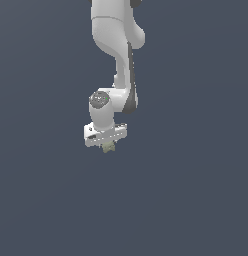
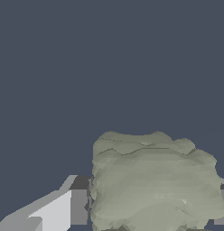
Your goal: Pick up the object and move it to a goal position.
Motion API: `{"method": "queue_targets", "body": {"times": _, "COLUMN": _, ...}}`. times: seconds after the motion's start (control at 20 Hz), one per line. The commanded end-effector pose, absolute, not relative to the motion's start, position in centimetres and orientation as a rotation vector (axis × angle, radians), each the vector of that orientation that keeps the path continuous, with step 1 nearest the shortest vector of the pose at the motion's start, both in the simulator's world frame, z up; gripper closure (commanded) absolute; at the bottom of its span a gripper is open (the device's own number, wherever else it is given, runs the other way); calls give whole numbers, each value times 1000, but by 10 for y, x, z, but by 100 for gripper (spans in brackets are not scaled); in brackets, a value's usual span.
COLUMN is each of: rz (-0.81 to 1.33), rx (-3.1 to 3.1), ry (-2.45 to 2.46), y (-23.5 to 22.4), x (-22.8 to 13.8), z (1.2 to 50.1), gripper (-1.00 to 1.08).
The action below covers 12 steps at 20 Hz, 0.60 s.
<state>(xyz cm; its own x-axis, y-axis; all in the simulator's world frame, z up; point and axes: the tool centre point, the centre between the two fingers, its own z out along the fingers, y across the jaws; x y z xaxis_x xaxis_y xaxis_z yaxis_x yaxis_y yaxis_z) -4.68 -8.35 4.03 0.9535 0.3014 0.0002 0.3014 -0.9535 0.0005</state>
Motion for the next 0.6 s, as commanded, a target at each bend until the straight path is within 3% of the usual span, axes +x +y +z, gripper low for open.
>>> {"method": "queue_targets", "body": {"times": 0.0, "rz": 0, "rx": 3104, "ry": 480, "y": -83, "x": -47, "z": 40, "gripper": 108}}
{"method": "queue_targets", "body": {"times": 0.55, "rz": 0, "rx": 3104, "ry": 480, "y": -77, "x": -48, "z": 78, "gripper": 108}}
